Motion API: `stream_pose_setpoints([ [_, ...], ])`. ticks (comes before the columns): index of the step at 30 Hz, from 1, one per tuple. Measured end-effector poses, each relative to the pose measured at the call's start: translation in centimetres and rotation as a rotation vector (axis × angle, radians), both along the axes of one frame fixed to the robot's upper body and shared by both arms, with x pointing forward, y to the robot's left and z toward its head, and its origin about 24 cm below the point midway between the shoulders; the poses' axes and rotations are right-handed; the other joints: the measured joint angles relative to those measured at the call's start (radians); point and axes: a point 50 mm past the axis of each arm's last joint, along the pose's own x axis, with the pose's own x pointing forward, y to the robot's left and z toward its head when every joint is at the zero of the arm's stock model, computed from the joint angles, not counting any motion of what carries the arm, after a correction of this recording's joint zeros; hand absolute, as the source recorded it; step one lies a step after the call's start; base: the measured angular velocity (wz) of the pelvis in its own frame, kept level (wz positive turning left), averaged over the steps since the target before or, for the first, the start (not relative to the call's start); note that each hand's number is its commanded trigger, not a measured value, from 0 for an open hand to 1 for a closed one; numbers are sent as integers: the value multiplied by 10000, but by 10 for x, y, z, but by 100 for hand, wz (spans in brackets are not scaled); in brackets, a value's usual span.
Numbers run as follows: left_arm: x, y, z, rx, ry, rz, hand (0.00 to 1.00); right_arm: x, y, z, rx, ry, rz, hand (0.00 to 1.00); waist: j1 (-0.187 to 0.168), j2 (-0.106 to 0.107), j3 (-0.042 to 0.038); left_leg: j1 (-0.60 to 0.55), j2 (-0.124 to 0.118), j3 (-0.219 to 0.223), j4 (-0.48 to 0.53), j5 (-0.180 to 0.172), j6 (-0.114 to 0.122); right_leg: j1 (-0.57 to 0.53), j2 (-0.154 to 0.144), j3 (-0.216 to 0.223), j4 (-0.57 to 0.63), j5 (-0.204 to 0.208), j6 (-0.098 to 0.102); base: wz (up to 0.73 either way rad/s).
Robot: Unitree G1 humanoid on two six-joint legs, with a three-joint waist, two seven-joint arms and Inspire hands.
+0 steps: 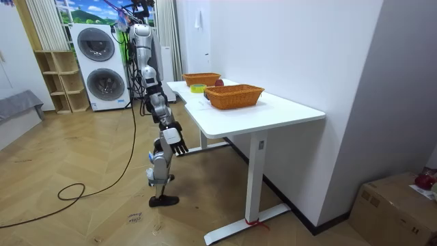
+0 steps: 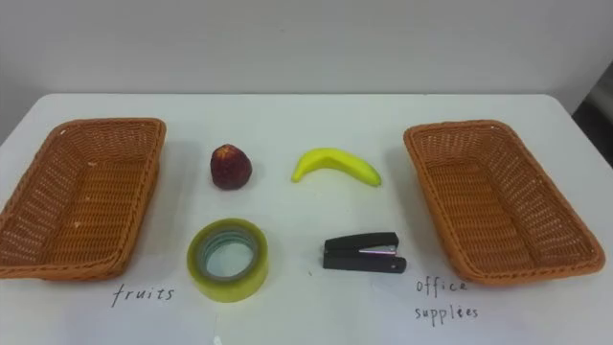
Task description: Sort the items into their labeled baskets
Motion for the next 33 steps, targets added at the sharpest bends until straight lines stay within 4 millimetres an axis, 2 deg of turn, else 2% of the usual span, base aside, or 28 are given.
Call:
stream_pose_setpoints([
  [11,-8,2,0,240,427,121,0,1,2,0,70,95,176,0,-3,-104,-1,-51,-3,-79,44,-2,0,15,-2,-77,1,0,0,1],
  [14,-17,1,-1,245,806,73,0,0,2,-1,121,97,-40,0,14,-103,0,-41,-3,-76,58,-2,0,16,-5,-72,9,0,0,0],
  [18,-26,1,-2,260,1233,91,0,-5,3,-1,308,283,-694,0,3,-79,5,65,2,-64,62,-11,2,113,-3,-70,15,0,0,0],
  [26,-30,6,-1,409,1470,214,0,-18,1,-2,378,628,-2202,0,-19,-76,10,74,1,-66,135,-26,8,133,-4,-35,-18,-1,0,0],
  [33,-31,13,1,573,1426,800,0,-36,-9,0,123,804,-4077,0,-365,-164,1,132,-24,-25,44,-19,12,107,-12,97,-29,-45,22,-2],
])
